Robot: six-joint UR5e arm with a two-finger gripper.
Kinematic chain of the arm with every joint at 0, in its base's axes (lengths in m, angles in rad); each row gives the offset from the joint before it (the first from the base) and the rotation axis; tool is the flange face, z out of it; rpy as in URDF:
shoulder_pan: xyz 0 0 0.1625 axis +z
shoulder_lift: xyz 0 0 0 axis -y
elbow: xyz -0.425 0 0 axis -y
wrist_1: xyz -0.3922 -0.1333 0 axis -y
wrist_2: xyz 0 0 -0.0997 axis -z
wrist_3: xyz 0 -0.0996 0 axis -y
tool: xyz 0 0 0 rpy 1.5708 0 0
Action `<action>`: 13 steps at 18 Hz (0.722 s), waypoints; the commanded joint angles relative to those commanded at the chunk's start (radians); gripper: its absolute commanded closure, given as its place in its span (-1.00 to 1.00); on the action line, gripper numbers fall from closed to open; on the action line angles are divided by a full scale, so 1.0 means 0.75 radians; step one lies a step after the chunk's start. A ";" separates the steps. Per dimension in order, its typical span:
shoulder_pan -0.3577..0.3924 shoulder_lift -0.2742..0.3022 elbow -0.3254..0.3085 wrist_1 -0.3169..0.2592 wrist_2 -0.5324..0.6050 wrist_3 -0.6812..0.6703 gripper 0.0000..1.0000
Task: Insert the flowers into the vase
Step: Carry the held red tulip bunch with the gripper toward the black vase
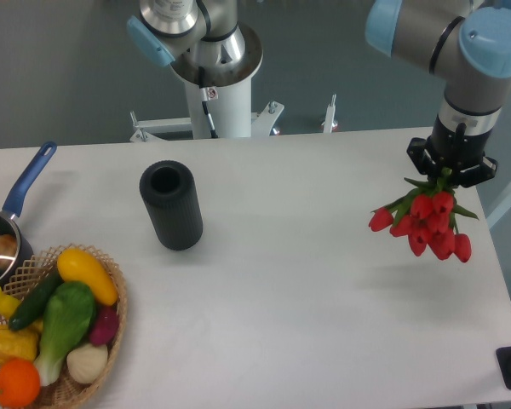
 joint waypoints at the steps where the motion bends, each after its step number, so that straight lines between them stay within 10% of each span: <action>1: 0.000 0.000 -0.002 0.000 0.000 0.000 1.00; 7: 0.029 0.022 -0.006 0.002 -0.149 -0.016 1.00; 13: 0.076 0.174 -0.074 0.012 -0.799 -0.172 1.00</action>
